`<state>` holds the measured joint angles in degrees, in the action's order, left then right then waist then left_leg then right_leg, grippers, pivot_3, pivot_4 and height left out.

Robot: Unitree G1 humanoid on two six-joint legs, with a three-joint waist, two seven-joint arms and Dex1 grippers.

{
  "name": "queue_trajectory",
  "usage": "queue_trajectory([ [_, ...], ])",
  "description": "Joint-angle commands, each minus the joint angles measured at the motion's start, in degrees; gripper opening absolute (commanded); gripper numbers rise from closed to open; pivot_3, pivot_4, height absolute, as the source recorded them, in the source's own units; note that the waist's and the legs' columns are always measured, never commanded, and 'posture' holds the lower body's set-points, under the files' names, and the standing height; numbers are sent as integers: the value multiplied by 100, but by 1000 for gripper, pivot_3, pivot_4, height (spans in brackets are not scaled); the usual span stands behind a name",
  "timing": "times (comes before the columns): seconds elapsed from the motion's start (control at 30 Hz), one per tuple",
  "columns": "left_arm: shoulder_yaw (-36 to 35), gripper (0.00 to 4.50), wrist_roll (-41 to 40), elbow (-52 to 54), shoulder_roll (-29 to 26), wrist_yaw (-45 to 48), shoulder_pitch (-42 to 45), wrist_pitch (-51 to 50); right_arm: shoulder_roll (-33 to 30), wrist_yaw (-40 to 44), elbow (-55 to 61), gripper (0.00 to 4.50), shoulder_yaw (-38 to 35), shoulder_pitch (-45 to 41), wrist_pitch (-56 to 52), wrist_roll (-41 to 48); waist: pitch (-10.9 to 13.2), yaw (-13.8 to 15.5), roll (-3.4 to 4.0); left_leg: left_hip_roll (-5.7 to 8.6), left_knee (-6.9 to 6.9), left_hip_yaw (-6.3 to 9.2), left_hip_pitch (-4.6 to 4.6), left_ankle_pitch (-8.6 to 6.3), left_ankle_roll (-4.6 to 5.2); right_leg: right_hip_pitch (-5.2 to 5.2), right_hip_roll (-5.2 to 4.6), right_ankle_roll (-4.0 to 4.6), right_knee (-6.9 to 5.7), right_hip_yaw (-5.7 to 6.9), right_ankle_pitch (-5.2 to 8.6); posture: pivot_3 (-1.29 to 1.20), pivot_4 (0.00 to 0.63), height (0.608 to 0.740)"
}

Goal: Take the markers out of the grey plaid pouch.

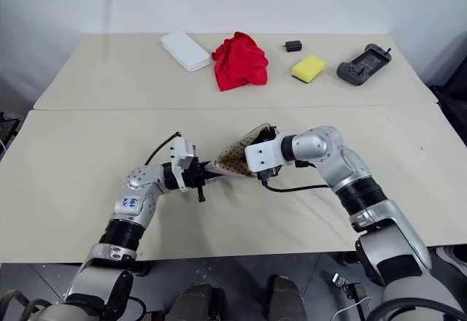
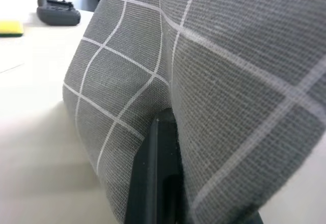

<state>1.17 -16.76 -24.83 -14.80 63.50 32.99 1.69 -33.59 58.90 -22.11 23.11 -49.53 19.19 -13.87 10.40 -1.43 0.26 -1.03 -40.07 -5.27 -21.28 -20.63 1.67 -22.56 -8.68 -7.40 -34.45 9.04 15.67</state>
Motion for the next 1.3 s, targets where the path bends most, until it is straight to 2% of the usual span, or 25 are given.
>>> queue_trajectory([
  [0.03, -25, 0, -53, 205, -66, -56, -99, 48, -140, 316, 710, 1126, -746, 60, 140, 1162, 1, -4, -1, 0, 0, 0, 0, 0, 0, 0, 0, 0, 0, 0, 0, 0, 150, 740],
  [0.1, -9, 0, -46, 256, -86, -76, -168, 60, -248, 614, 828, 1121, -925, 178, 226, 1590, 1, -5, -1, -1, 1, 1, 1, 0, 0, 0, 0, 0, 1, 0, 0, 0, 150, 740],
  [0.17, 10, 0, -53, 318, -97, -90, -222, 58, -194, 556, 775, 1118, -1197, 262, -17, 1893, 1, -4, 0, -1, 2, 2, 1, 0, 0, 0, 0, 0, 2, -1, 0, 0, 150, 740],
  [0.2, 18, 0, -62, 335, -107, -97, -241, 60, -180, 494, 674, 957, -1313, 264, -84, 1964, 2, -10, 1, -1, 2, 2, 4, 0, 0, 0, 0, 0, 1, -3, 0, 0, 150, 740],
  [0.3, 53, 0, -53, 373, -140, -107, -285, 68, -150, 379, 488, 28, -1591, 261, -274, 2143, 2, -4, 0, -2, 2, 4, 4, 0, 0, 0, 1, 0, 0, -2, 0, 0, 150, 740],
  [0.43, 75, 0, -56, 401, -156, -114, -306, 63, 10, 803, 744, 28, -1942, 427, -773, 3081, 3, 7, 1, -2, 1, 5, 5, 0, 0, 0, 0, 0, -1, -5, 0, 0, 150, 740],
  [0.53, 93, 0, -65, 414, -160, -117, -302, 61, -321, 1317, 957, 28, -1776, 658, -1094, 3075, 2, 35, 0, -1, 2, 4, 4, -1, 1, 1, 1, 0, 1, -2, 0, 0, 150, 740],
  [0.67, 116, 0, -68, 405, -163, -123, -288, 69, -419, 1498, 1383, 28, -1664, 746, -1687, 3163, 3, 87, 1, 0, 1, 4, 3, -2, 3, 0, -1, 0, 1, -6, 0, 0, 150, 740],
  [0.77, 131, 0, -68, 388, -168, -125, -276, 78, -467, 1647, 1830, 602, -1608, 789, -2154, 3292, 2, 95, 1, -3, 1, 6, 6, -2, 2, -3, 2, 0, -3, -8, 0, 0, 150, 740],
  [0.87, 150, 0, -66, 405, -155, -134, -293, 80, -617, 1560, 2057, 1571, -1486, 727, -2446, 2974, 3, 125, 1, -2, 0, 5, 5, -2, 3, -3, 1, 0, -2, -8, 0, 0, 150, 740],
  [1.0, 179, 0, -61, 376, -116, -131, -283, 100, -764, 1468, 1797, 2880, -1140, 364, -2089, 2178, 3, 141, 1, 2, -4, 3, 2, -2, 3, -3, -2, 0, -1, -7, 0, 0, 150, 740],
  [1.1, 193, 0, -57, 317, -86, -126, -248, 116, -852, 1525, 1478, 2880, -743, 17, -1999, 1572, 2, 134, 1, 2, -2, 2, 3, -2, 2, -4, -1, 0, -2, -6, 0, 0, 150, 740],
  [1.2, 219, 0, -47, 281, -48, -128, -217, 140, -557, 1264, 1306, 2880, -643, -234, -2413, 1426, 2, 128, 1, 1, -1, -1, 3, -2, 2, -4, 0, 0, -1, -5, 0, 0, 150, 740],
  [1.3, 227, 0, -48, 276, -29, -139, -212, 151, -626, 1415, 1189, 2880, -337, -327, -2236, 1004, 2, 140, 1, 2, -1, -1, 0, -1, 2, -4, -1, 0, -1, -2, 0, 0, 150, 740],
])
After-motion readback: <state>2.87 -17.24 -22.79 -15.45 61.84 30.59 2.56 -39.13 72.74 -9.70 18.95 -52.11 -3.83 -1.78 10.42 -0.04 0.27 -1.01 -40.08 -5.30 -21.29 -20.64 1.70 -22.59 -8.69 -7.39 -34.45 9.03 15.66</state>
